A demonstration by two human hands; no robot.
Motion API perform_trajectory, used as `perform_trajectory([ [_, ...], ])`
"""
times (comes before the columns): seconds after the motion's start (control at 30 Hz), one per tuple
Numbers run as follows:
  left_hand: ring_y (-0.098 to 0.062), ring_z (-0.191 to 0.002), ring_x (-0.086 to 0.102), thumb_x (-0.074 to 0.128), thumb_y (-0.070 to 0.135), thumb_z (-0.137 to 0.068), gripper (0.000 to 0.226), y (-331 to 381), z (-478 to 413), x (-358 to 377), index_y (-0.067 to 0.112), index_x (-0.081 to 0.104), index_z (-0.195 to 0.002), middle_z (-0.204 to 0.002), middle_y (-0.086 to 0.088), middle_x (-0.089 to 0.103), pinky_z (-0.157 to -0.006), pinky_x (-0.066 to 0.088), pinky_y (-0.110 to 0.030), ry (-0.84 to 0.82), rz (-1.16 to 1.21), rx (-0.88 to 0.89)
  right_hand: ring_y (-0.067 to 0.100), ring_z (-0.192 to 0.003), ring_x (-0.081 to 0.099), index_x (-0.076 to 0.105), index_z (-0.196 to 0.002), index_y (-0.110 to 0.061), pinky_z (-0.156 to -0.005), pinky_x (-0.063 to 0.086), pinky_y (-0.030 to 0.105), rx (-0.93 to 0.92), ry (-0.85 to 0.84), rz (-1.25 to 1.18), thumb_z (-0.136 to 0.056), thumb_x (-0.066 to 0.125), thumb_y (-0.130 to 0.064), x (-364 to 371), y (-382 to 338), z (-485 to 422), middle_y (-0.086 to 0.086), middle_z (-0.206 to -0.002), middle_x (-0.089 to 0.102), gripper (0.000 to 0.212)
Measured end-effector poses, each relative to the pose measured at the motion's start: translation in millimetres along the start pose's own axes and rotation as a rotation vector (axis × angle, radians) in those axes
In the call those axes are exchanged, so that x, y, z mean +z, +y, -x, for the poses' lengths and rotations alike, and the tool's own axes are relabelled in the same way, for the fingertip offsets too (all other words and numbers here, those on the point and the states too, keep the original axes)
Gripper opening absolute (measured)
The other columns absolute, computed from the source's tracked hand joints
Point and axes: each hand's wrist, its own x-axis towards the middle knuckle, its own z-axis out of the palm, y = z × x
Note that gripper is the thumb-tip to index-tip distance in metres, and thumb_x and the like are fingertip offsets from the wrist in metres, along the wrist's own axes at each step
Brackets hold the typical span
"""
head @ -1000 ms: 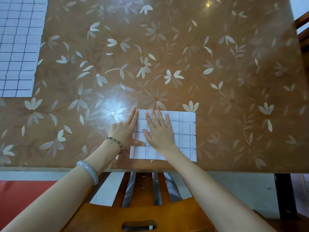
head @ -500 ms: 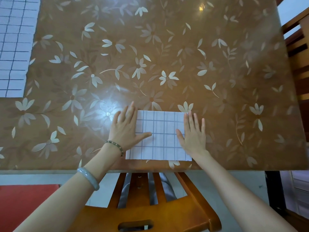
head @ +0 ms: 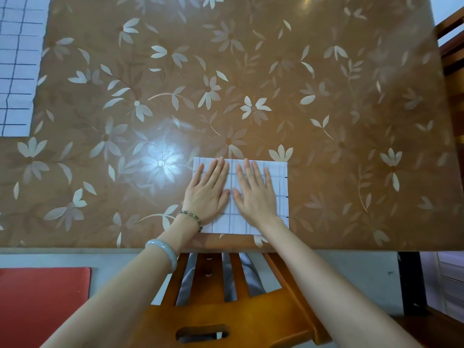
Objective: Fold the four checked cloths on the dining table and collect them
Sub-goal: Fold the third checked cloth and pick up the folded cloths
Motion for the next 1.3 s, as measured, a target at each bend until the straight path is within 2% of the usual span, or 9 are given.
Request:
perform_trajectory([
  [0.2, -0.013, -0.146, -0.005, 0.014, 0.056, -0.096, 0.071, -23.4, 9.2, -0.3, 0.013, 0.003, -0.152, -0.159, -0.002, 0.002, -0.118, -0.008, -0.045, 0.041, 0.014, -0.186, 0.020, -0.146, -0.005, -0.001, -0.151, -0.015, -0.118, -0.007, 0.043, 0.199, -0.043, 0.086, -0.097, 0.007, -0.052, -7.0, 54.8, 21.4, 0.006, -0.160, 0.001, 0.065],
  [0.33, -0.019, -0.146, -0.001, 0.012, 0.057, -0.095, 0.075, -33.7, 13.0, -7.6, 0.006, 0.005, -0.150, -0.158, -0.009, 0.005, -0.117, -0.013, -0.042, 0.117, 0.009, -0.284, 0.026, -0.147, 0.006, 0.010, -0.152, -0.010, -0.117, -0.005, 0.047, 0.299, 0.024, 0.131, -0.098, 0.013, -0.049, -19.6, 67.8, 30.3, 0.011, -0.159, 0.009, 0.066],
  [0.57, -0.023, -0.146, 0.012, 0.019, 0.038, -0.097, 0.063, 11.8, 8.4, -2.6, 0.004, 0.018, -0.149, -0.157, -0.014, 0.019, -0.118, 0.003, -0.048, 0.066, -0.017, -0.070, 0.023, -0.146, 0.010, 0.024, -0.149, -0.006, -0.117, -0.003, 0.046, -0.067, -0.019, 0.015, -0.098, 0.025, -0.033, -10.6, -13.3, 4.7, 0.012, -0.157, 0.020, 0.058],
  [0.7, -0.020, -0.146, 0.011, 0.019, 0.047, -0.095, 0.068, 6.2, 6.5, 2.4, 0.007, 0.016, -0.150, -0.157, -0.009, 0.014, -0.118, -0.003, -0.047, 0.021, -0.012, -0.123, 0.023, -0.146, 0.016, 0.024, -0.148, -0.008, -0.117, 0.006, 0.048, -0.091, -0.048, 0.064, -0.099, 0.024, -0.041, -0.7, 4.4, 5.1, 0.010, -0.156, 0.022, 0.060],
  [0.87, -0.016, -0.146, -0.003, 0.011, 0.060, -0.094, 0.076, -6.1, 10.8, 1.5, 0.012, 0.001, -0.151, -0.158, -0.004, 0.002, -0.117, -0.010, -0.045, 0.018, 0.015, -0.210, 0.020, -0.147, -0.006, -0.003, -0.150, -0.014, -0.118, -0.006, 0.044, 0.060, -0.091, 0.116, -0.099, 0.011, -0.050, -6.0, 55.4, 20.1, 0.003, -0.158, -0.003, 0.064],
  [1.0, -0.017, -0.145, -0.013, 0.007, 0.065, -0.092, 0.078, -29.4, 17.4, -2.3, 0.015, -0.010, -0.149, -0.159, -0.004, -0.007, -0.117, -0.013, -0.045, 0.026, 0.034, -0.287, 0.026, -0.146, -0.001, 0.005, -0.152, -0.011, -0.116, -0.011, 0.043, 0.128, -0.097, 0.169, -0.097, 0.011, -0.057, -20.3, 91.3, 30.2, 0.011, -0.159, 0.005, 0.072],
  [1.1, -0.026, -0.147, -0.007, 0.013, 0.071, -0.088, 0.088, -49.3, 24.3, -9.8, 0.012, -0.001, -0.152, -0.160, -0.011, -0.002, -0.116, -0.011, -0.046, 0.051, 0.096, -0.373, 0.033, -0.146, 0.006, 0.015, -0.151, -0.010, -0.118, 0.000, 0.046, 0.102, -0.032, 0.061, -0.097, 0.036, -0.046, -41.2, 85.2, 22.7, 0.017, -0.158, 0.010, 0.068],
  [1.17, -0.031, -0.144, 0.014, 0.026, 0.072, -0.088, 0.088, -45.6, 25.5, -19.3, 0.010, 0.016, -0.150, -0.156, -0.014, 0.017, -0.117, 0.007, -0.048, 0.094, 0.173, -0.401, 0.033, -0.143, 0.018, 0.033, -0.145, -0.010, -0.117, 0.019, 0.045, 0.068, 0.033, -0.137, -0.094, 0.051, -0.026, -54.3, 70.7, 3.3, 0.015, -0.153, 0.026, 0.057],
  [1.3, -0.030, -0.117, 0.044, 0.053, 0.064, -0.083, 0.069, -18.2, 22.4, -39.6, 0.015, 0.043, -0.131, -0.128, -0.009, 0.050, -0.099, 0.029, -0.042, 0.175, 0.324, -0.575, 0.026, -0.110, 0.047, 0.065, -0.111, -0.007, -0.092, 0.044, 0.040, -0.002, 0.061, -0.343, -0.087, 0.059, -0.010, -65.7, 41.6, -40.2, 0.007, -0.113, 0.053, 0.025],
])
